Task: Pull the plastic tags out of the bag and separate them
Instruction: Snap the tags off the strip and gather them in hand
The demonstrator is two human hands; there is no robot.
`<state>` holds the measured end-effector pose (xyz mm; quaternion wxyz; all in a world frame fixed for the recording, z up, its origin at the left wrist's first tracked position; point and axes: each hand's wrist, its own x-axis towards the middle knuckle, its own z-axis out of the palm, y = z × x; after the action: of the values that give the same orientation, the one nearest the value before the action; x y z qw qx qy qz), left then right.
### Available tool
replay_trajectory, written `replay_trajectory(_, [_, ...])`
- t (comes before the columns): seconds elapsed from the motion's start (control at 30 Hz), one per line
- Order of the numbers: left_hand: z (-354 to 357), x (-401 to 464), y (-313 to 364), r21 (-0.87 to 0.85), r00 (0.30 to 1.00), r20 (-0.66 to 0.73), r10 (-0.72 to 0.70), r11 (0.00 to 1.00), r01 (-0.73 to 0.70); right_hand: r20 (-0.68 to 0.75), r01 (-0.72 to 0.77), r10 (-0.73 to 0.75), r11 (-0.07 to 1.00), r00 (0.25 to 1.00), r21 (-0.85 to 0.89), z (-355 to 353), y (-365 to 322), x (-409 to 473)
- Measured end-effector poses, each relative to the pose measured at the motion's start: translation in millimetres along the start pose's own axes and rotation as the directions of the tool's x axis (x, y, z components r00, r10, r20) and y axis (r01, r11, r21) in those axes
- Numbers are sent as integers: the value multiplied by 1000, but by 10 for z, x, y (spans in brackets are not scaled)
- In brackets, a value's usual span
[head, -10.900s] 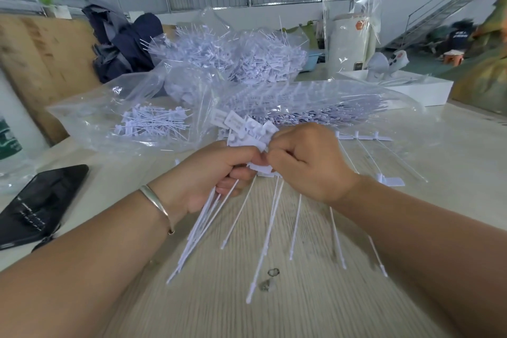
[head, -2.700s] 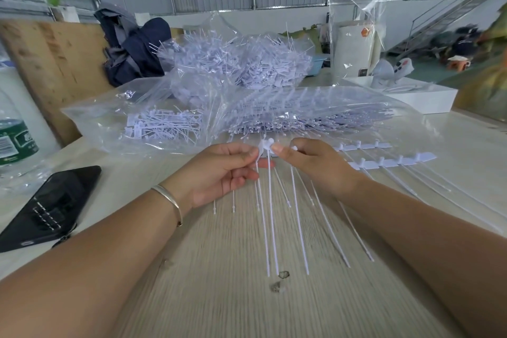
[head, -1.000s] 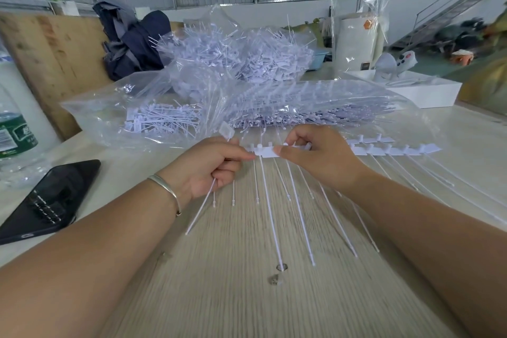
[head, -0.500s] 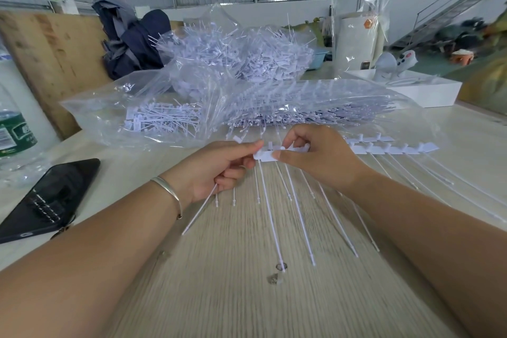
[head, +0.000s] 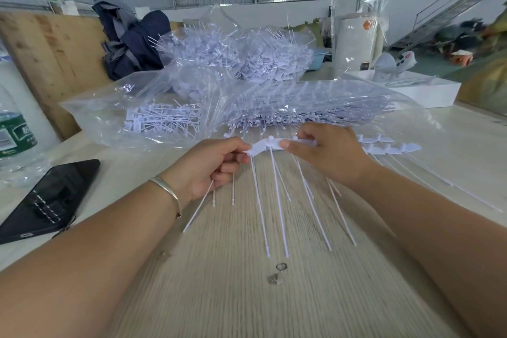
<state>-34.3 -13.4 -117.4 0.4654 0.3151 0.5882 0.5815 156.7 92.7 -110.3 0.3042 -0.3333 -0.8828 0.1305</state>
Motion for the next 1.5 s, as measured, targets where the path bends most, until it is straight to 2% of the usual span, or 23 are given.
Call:
replay_trajectory(0.17, [14,-48,16,4,991,133,13,1000,-13,66,-89,69,922,995,376,-25,-7,-2])
replay_trajectory(0.37, [38,-100,9,-5,973,230,34,999,-34,123,-101,40,836,992,540,-58,20,-35])
replay_trajectory(0.57, [122,-130,-38,-14,937,346,48,999,-46,173,-44,-59,842,983,537,51,-123,-79])
replay_trajectory(0.77, [154,-135,17,-72,946,323,-23,996,49,61,-34,2,847,998,531,14,-91,-38])
replay_trajectory(0.9, [100,-100,74,-109,973,219,-80,988,106,-13,-47,62,856,998,515,-1,-40,-10])
replay_trajectory(1.03, [46,-95,68,-30,991,119,-56,998,60,-33,-59,89,854,995,517,-8,-37,-13])
replay_trajectory(1.2, [55,-84,39,58,994,97,44,997,-50,-12,-46,59,874,998,483,4,-50,-32])
replay_trajectory(1.37, [86,-90,35,22,988,153,14,1000,-18,-12,-37,48,877,999,479,10,-44,-35])
replay_trajectory(1.5, [49,-53,15,18,992,125,4,1000,-6,-20,-18,31,887,999,461,14,-38,-14])
